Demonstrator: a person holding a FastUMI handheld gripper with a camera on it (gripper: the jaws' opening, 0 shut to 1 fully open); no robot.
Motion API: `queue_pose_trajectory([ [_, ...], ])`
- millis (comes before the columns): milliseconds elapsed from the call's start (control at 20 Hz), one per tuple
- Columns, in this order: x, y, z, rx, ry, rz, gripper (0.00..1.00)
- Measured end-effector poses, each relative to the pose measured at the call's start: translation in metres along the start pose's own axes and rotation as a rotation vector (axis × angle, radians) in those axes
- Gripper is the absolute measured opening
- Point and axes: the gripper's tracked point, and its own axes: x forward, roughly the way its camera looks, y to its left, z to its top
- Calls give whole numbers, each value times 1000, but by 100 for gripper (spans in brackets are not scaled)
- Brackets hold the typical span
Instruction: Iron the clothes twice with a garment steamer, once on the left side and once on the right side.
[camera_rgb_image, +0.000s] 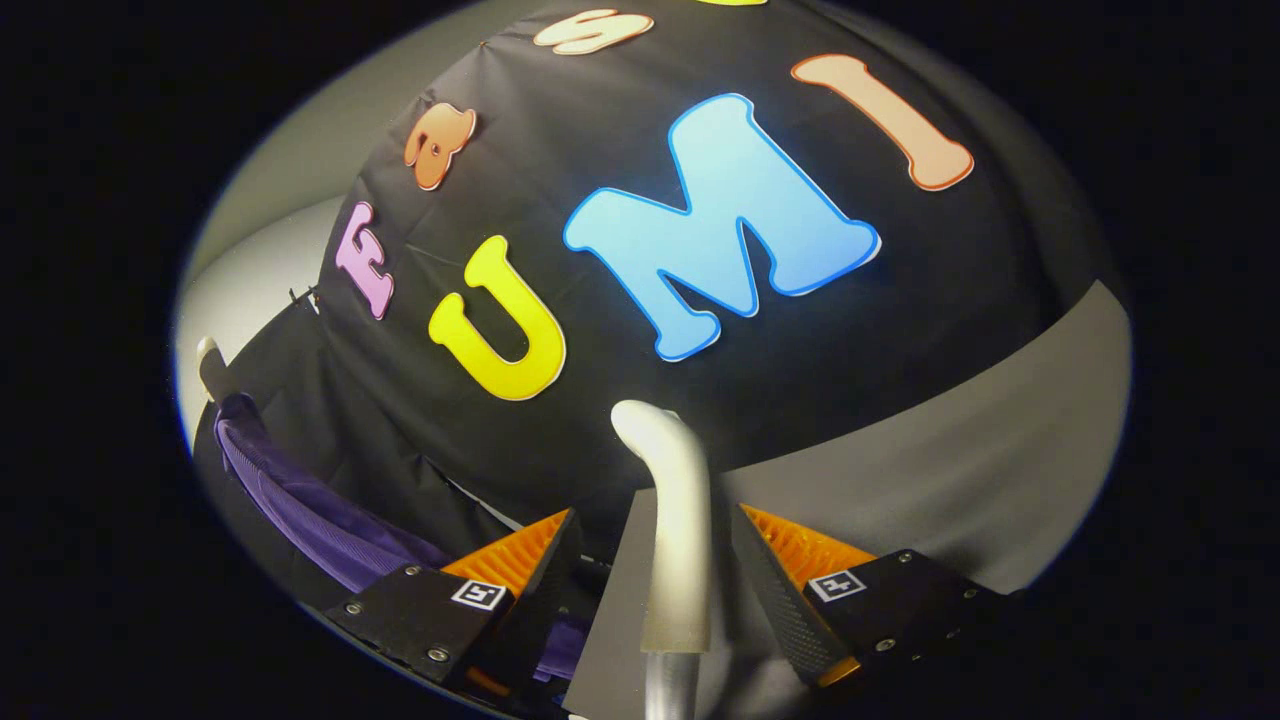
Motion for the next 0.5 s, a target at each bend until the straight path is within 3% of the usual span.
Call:
queue_pose_trajectory([
  [500,35,-12,-10,165,119,56,89],
])
